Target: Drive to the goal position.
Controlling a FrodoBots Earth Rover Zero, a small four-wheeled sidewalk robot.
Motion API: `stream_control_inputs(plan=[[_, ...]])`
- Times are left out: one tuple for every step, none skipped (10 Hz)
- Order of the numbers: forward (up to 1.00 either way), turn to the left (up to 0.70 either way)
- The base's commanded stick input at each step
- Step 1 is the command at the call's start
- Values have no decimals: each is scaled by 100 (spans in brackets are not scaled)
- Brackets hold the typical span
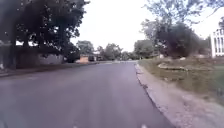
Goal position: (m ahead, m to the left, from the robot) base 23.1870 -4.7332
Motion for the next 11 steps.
stream_control_inputs(plan=[[100,0],[100,0],[100,0],[100,0],[100,0],[100,0],[100,0],[100,0],[100,-27],[100,-33],[100,-34]])
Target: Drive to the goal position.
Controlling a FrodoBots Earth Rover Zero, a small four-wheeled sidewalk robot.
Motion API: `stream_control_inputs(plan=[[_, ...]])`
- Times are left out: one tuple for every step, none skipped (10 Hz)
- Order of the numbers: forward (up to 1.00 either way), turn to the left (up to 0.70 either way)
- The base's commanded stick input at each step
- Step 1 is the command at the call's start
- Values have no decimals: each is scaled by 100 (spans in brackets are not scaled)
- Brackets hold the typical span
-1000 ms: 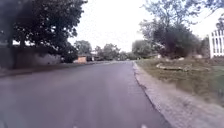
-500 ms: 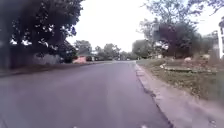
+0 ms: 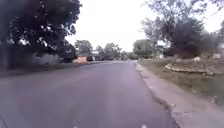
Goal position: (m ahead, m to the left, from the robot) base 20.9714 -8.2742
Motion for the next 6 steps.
stream_control_inputs(plan=[[100,-34],[100,-35],[100,-34],[100,-31],[100,-9],[100,0]])
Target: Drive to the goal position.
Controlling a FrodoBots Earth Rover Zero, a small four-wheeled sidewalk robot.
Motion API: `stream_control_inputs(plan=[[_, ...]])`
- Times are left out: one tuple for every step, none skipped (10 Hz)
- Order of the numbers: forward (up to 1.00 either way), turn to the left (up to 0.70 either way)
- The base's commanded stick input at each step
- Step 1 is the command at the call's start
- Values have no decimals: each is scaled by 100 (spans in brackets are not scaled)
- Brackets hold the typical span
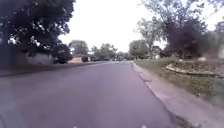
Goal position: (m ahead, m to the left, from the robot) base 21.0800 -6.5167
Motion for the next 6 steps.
stream_control_inputs(plan=[[100,0],[100,0],[100,0],[100,0],[100,0],[100,-11]])
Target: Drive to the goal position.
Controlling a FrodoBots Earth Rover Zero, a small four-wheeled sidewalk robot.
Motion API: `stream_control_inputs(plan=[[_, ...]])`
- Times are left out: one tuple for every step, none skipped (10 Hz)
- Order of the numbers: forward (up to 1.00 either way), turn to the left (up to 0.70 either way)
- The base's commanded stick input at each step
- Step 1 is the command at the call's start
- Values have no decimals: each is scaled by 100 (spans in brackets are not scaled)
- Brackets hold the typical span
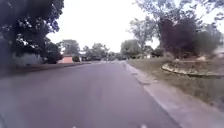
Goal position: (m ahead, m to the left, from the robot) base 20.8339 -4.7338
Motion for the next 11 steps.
stream_control_inputs(plan=[[100,-26],[100,-36],[100,-28],[100,0],[100,0],[100,0],[100,0],[100,0],[100,0],[100,-2],[100,-11]])
